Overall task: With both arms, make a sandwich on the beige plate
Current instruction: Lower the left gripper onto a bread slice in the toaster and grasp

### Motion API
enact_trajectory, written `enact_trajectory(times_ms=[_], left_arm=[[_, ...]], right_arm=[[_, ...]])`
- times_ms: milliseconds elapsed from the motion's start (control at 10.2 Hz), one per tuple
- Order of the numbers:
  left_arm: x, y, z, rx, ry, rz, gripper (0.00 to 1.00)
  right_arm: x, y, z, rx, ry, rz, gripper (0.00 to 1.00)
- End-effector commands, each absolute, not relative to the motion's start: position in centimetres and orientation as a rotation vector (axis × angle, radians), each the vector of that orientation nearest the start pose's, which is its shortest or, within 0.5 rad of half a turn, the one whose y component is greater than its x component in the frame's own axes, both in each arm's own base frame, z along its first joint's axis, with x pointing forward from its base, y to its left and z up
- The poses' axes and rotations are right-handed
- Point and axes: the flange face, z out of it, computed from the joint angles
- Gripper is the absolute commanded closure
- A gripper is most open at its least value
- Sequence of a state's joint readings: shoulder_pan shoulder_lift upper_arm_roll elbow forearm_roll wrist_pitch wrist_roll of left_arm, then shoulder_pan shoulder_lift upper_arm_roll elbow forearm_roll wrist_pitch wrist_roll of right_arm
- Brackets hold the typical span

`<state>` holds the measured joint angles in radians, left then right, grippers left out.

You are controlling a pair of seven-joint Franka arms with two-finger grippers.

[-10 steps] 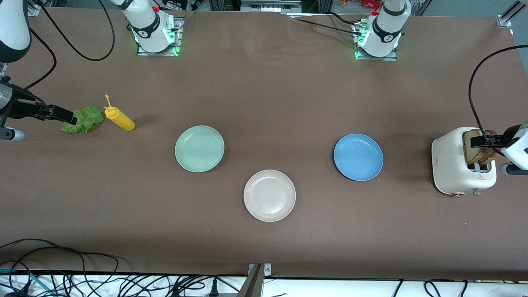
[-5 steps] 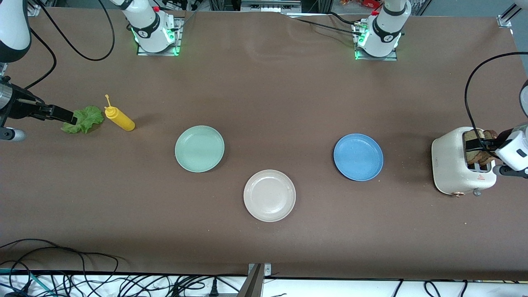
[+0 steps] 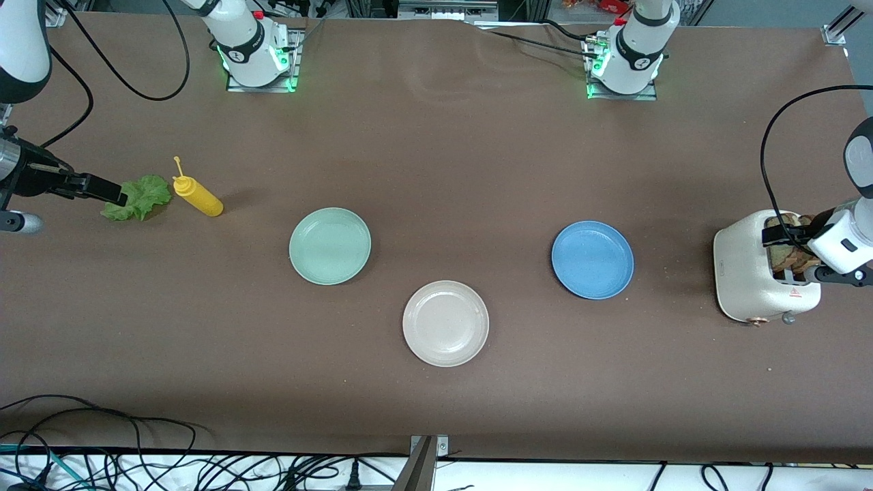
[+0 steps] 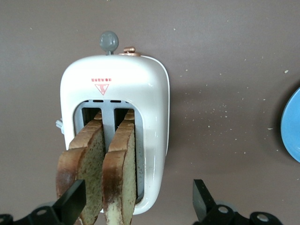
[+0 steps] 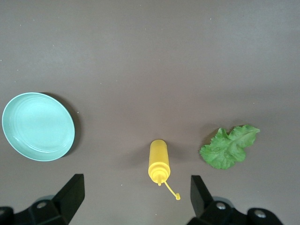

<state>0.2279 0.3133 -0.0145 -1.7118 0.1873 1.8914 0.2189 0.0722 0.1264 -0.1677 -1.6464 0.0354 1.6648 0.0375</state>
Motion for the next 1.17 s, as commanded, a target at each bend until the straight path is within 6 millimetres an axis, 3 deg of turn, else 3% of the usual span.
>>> enact_trajectory(times_ms=[0,195,293,586,782,1075], left_arm=[[59.5,15.7,39.6,-3.019,0.101,0.206,0.00],[58.6,16.1,38.5,-3.049,0.069,0.154,0.03],[58.5,16.1,38.4,-3.051,0.066,0.142,0.11],[58.0,17.1,38.5,-3.050,0.085,0.115,0.84],[57.8,17.9,38.5,-3.051,0.131,0.128,1.00],[58.4,18.3,40.0,-3.046,0.163,0.114,1.00]], right_arm=[[59.0,-5.0,52.9,-3.097,0.208,0.152,0.00],[58.9,-4.9,52.9,-3.097,0.206,0.155,0.00],[59.0,-4.9,52.9,-3.097,0.206,0.153,0.00],[59.0,-4.9,52.9,-3.097,0.206,0.153,0.00],[59.0,-4.8,52.9,-3.097,0.208,0.153,0.00],[58.9,-4.8,52.9,-3.096,0.225,0.155,0.00]])
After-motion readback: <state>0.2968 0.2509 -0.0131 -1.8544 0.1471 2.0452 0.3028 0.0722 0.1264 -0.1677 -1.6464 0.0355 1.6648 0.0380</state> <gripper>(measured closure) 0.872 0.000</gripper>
